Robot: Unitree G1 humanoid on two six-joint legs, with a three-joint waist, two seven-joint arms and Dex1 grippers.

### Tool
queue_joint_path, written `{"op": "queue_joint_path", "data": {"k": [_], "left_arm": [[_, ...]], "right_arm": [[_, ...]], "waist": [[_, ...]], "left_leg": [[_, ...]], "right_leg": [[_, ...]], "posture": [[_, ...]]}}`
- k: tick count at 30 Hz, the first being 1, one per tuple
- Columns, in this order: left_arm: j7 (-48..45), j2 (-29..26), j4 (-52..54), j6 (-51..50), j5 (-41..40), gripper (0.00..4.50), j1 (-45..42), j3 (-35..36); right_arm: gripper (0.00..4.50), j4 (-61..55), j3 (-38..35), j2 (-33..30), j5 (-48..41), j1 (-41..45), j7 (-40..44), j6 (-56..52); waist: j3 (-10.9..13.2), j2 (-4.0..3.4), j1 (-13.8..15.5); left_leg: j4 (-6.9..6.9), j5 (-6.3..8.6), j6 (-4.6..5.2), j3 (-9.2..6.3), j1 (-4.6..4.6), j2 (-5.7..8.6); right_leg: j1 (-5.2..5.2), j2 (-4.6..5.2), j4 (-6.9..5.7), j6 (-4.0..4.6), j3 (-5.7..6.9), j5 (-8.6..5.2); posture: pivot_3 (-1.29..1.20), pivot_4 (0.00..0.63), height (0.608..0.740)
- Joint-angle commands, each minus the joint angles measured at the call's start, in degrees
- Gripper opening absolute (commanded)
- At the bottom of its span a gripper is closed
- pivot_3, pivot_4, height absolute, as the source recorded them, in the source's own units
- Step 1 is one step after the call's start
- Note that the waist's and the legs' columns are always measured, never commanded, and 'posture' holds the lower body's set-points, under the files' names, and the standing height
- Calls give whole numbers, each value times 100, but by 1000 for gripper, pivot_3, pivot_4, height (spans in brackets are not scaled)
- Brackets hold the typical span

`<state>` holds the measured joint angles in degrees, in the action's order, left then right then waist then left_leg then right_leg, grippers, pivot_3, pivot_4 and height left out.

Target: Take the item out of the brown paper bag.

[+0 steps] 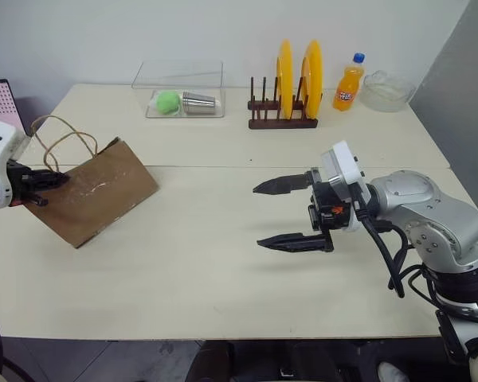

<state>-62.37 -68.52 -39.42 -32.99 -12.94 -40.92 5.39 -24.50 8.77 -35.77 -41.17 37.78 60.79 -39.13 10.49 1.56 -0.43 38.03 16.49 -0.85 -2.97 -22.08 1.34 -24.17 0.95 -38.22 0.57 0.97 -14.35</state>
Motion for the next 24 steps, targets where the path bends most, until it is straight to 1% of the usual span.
{"op": "queue_joint_path", "data": {"k": [1, 8, 15, 18, 20, 24], "left_arm": [[-60, -89, -9, 158, 59, 43, -151, 132], [-476, 119, 197, 320, -34, 43, -523, 70], [-1107, 516, 1249, 168, -179, 43, -711, -232], [-1290, 659, 1418, 230, -140, 43, -818, -367], [-1500, 874, 1511, 359, -80, 43, -1021, -610], [-1660, 1523, 1475, 383, 20, 43, -1696, -1048]], "right_arm": [[4500, -91, -162, 24, -20, 67, -45, 81], [4500, -263, -363, -131, -108, -110, -196, -49], [4500, -626, -729, -549, -207, -616, -421, -277], [4500, -797, -852, -701, -261, -818, -496, -378], [4500, -959, -993, -877, -279, -1054, -550, -452], [4500, -1253, -1258, -1130, -316, -1533, -751, -572]], "waist": [[0, 0, 0], [-1, 3, 8], [-2, 5, 52], [-1, 6, 30], [0, 6, 27], [5, 14, 52]], "left_leg": [[1, 0, 0, 0, 0, 0], [14, 0, 0, 0, 1, 1], [37, 0, 0, -5, 0, 5], [53, 0, 0, -4, -1, 6], [62, 0, 1, -3, -1, 6], [79, 0, 2, -8, -7, 6]], "right_leg": [[0, 0, -2, 0, 0, 0], [-3, 0, -30, -1, 0, 0], [2, 1, -45, -1, 0, -1], [3, 1, -58, -2, -2, -1], [2, 0, -67, -6, -2, -4], [7, -4, -72, -22, 1, -13]], "posture": [[0, 150, 740], [0, 150, 740], [0, 150, 740], [0, 150, 740], [0, 150, 740], [0, 150, 740]]}}
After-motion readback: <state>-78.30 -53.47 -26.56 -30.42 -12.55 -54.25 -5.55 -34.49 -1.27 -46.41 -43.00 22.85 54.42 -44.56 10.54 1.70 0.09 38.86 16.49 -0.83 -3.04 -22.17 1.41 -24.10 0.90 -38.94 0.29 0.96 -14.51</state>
